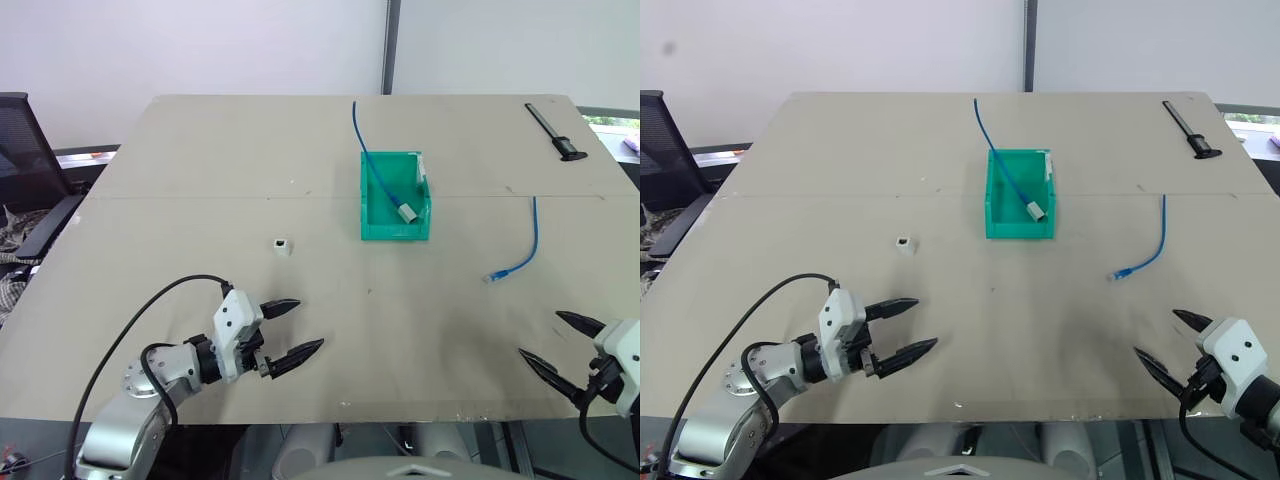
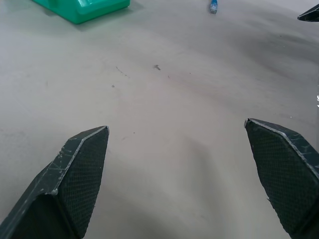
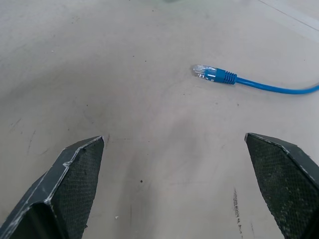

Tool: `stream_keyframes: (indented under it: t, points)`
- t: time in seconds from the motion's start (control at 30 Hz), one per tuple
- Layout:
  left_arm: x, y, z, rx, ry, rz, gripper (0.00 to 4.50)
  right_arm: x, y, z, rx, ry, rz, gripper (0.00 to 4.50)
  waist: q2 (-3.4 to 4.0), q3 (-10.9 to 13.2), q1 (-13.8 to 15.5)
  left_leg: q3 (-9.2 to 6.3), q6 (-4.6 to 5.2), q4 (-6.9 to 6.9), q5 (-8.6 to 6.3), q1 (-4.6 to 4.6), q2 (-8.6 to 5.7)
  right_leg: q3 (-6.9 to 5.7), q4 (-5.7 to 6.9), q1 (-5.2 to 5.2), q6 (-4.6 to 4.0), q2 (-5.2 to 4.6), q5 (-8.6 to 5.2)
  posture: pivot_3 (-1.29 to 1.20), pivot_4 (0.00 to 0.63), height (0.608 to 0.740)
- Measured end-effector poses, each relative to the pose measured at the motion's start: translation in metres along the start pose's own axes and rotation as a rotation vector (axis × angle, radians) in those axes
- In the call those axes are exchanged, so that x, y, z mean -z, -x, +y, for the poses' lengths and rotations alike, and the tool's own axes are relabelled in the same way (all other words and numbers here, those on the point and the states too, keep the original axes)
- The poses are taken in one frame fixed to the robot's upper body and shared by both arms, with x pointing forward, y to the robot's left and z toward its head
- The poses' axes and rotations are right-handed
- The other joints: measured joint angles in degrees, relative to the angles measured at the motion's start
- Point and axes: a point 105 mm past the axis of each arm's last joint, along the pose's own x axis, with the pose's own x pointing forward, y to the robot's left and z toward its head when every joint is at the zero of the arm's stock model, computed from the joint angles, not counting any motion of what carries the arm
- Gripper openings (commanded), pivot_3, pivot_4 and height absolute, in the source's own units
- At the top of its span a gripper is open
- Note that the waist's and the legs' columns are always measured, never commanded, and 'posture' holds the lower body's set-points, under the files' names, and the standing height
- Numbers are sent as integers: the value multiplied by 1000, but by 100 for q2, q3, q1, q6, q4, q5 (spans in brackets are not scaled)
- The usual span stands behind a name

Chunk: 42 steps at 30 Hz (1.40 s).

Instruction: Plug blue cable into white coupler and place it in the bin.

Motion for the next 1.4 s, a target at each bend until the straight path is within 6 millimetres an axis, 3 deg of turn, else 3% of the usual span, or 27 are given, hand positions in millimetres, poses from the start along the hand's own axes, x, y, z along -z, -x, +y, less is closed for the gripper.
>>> stream_keyframes:
  t: [0.13,0.2,0.27,0.47,0.5,0.57,0.7,0.83,1.1,1.13,1.27,1.4]
  points:
    - [-4,-2,3,2,11,-8,4473,-7,-5,-6,21,37,-18,4500,0,0,-2,0,0,2,0,0,0,0,0,1,0,1,0,0,150,740]
    - [-22,-9,5,21,-28,-53,4473,-25,-14,-17,23,130,-40,4500,0,1,-10,10,0,5,0,5,0,-3,2,2,0,-4,2,0,150,740]
    - [-27,-11,3,43,-34,-63,4473,-31,-21,-19,-10,184,-17,4500,3,1,-9,12,0,2,0,7,1,-6,2,1,0,-4,1,0,150,740]
    - [-37,-14,-6,177,-105,-38,4473,-54,-53,-37,-211,348,79,4500,0,22,-19,49,1,3,1,7,2,-8,-1,3,-4,-4,4,0,150,740]
    - [-39,-16,-9,197,-115,-42,4499,-57,-61,-42,-255,376,99,4242,-2,27,-19,49,1,3,1,5,2,-10,-2,1,-4,-5,4,0,150,740]
    - [-43,-17,-10,213,-135,-44,4500,-58,-70,-49,-281,398,118,3648,-13,36,-8,45,1,2,1,1,2,-15,-4,0,-18,-5,12,0,150,740]
    - [-46,-18,-15,232,-154,-41,4500,-47,-93,-59,-373,456,200,3648,-11,49,-10,61,1,4,1,-13,0,-21,-13,-5,-8,-17,28,0,150,740]
    - [-50,-19,-16,232,-170,-48,4500,-33,-101,-75,-402,485,278,3648,-8,57,-29,71,5,3,-1,-10,0,-14,-19,-5,-8,-17,29,0,150,740]
    - [-48,-18,-16,208,-166,-53,4500,-29,-112,-75,-498,483,274,266,-13,54,-58,69,6,12,-1,3,3,-10,-16,8,-24,-12,33,0,150,740]
    - [-47,-18,-17,207,-167,-55,4500,-29,-113,-74,-510,480,273,85,-13,54,-78,69,6,12,0,9,4,-9,-16,13,-25,-11,33,0,150,740]
    - [-45,-17,-15,196,-173,-55,4500,-33,-116,-70,-523,443,266,85,-13,53,-133,66,6,11,0,16,8,-10,-12,18,-23,-5,35,0,150,740]
    - [-40,-15,-8,156,-175,-49,4500,-48,-127,-43,-580,409,224,85,-5,58,-176,54,6,2,-1,8,13,7,-7,-5,-8,-1,45,0,150,740]
